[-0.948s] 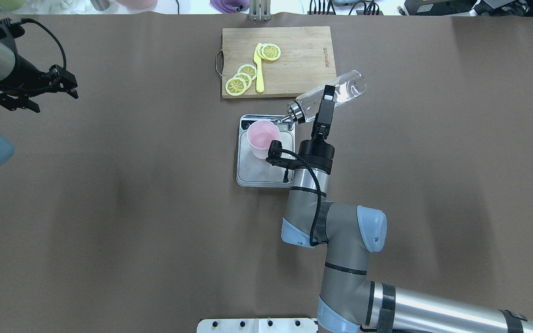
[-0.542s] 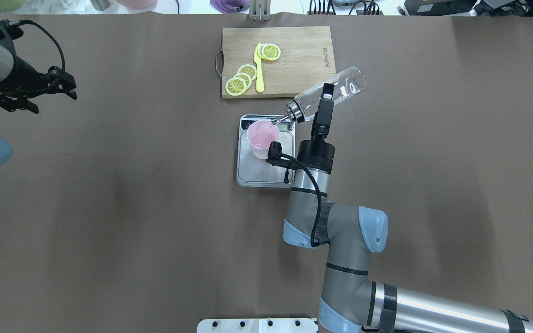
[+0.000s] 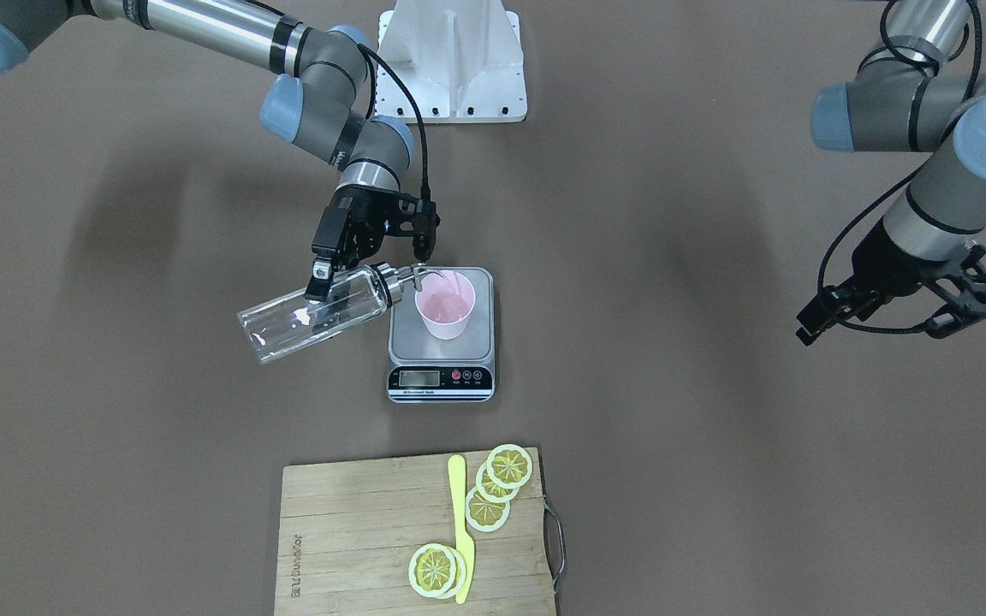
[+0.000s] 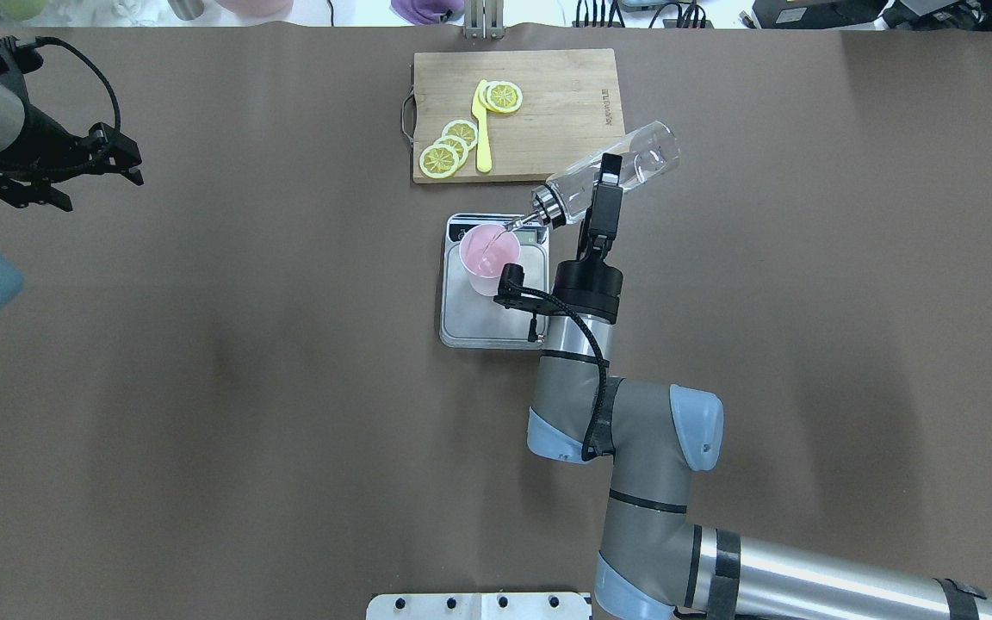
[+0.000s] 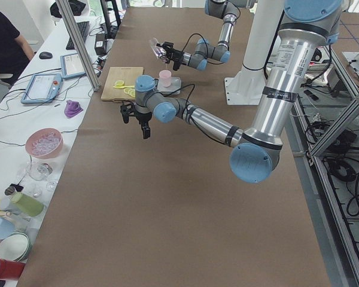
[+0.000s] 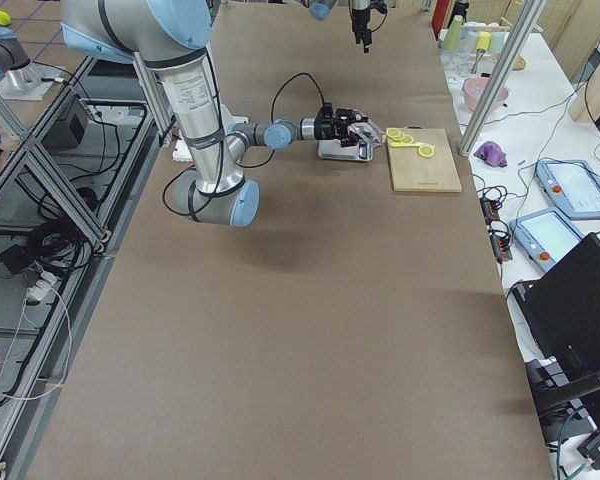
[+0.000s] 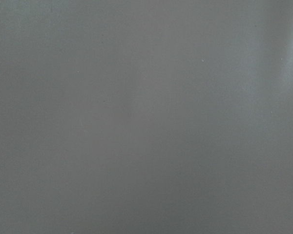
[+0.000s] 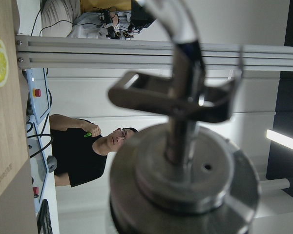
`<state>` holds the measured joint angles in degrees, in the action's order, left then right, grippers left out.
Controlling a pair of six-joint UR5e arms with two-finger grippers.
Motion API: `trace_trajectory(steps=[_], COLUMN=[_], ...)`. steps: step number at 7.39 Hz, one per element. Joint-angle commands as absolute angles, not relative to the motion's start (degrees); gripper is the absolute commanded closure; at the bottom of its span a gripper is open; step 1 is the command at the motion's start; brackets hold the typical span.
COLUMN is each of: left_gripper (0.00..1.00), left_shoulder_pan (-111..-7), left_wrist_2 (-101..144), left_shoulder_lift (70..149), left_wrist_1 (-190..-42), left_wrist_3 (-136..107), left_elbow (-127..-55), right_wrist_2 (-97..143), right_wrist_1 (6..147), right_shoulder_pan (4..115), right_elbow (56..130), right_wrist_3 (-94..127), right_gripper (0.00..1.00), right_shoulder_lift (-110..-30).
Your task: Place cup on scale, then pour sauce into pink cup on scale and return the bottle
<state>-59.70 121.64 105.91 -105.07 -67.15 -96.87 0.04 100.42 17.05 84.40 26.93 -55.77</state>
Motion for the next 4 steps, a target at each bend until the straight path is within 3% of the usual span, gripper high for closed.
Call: trace_trajectory(steps=[1, 4], left_gripper=[0.01, 0.01], left_shoulder_pan=[-60.0, -60.0], left_wrist_2=[121.7, 121.7], left_shoulder_lift=[105.9, 105.9], left_wrist_1=[-105.0, -105.1], left_wrist_3=[-67.1, -67.1], left_elbow=[-96.9, -97.1], right_wrist_2=[4.5, 9.7], right_wrist_1=[94.3, 87.1], right_shoulder_pan=[16.9, 16.8], right_elbow=[84.3, 84.5], right_wrist_3=[27.2, 28.0], right_gripper=[1.00, 1.00], right_shoulder_lift=[-56.1, -56.1])
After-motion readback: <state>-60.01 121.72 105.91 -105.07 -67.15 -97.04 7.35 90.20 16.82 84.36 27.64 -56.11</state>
